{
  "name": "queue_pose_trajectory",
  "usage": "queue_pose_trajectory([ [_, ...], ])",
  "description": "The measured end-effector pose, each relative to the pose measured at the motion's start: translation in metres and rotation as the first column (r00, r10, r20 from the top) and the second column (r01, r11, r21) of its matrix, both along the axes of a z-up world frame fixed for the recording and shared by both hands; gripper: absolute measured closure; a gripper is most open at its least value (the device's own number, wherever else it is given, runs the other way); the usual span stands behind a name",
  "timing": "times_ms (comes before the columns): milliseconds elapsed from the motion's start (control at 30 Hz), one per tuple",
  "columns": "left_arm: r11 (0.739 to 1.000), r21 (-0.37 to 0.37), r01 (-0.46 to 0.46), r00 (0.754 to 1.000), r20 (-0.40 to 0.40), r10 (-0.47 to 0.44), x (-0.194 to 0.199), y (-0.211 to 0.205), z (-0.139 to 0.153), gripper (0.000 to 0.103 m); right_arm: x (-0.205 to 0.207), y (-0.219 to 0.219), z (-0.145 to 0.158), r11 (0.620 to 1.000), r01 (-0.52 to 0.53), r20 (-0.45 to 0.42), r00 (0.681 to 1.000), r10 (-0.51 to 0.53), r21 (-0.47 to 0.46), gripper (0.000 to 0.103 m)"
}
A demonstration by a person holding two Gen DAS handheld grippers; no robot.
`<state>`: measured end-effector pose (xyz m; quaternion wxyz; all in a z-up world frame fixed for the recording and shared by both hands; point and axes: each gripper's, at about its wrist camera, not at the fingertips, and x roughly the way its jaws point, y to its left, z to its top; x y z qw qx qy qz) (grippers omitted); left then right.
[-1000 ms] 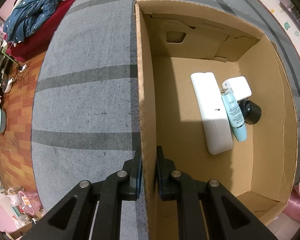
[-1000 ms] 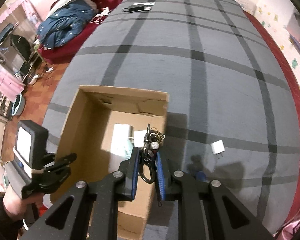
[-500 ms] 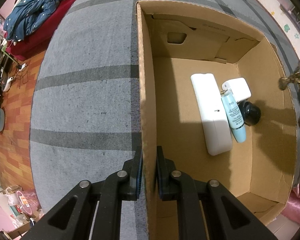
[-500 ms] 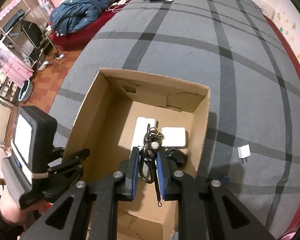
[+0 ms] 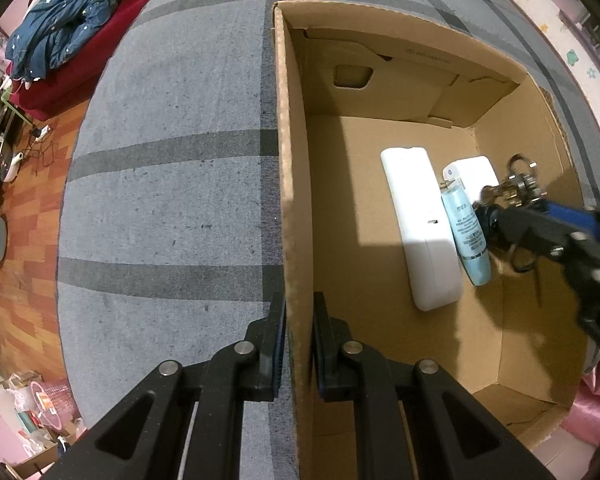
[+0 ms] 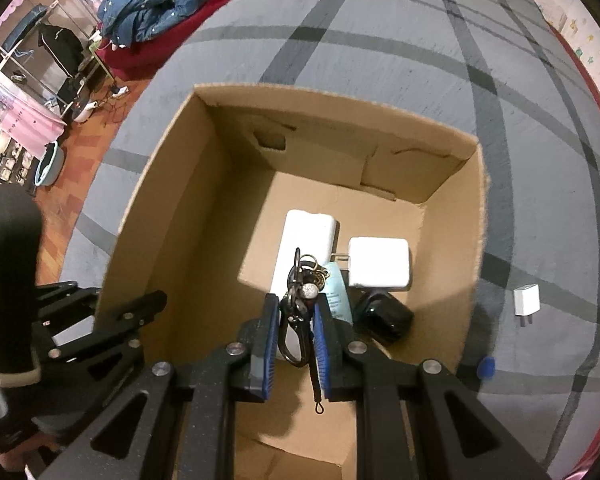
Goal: Organize rigid objects
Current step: 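Lower the keychain onto the white remote and open the right gripper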
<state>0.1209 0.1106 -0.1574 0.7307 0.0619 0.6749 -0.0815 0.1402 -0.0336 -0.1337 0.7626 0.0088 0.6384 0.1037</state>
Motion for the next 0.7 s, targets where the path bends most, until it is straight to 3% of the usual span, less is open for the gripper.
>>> queue_pose_trajectory([
  [367,1.000,0.001,-0.001,1.000,0.000,0.001,0.001,0.000,-0.001,0.090,0.004,0.006,-0.039,1.000,0.008,-0.066,0.998,-0.009,-0.011,0.086],
  [700,1.000,0.007,0.003,1.000,0.003,-0.003,0.000,-0.002,-0.002,0.090,0.006,0.002,-0.048,1.000,0.026,-0.075,0.997,-0.026,0.003,0.086],
])
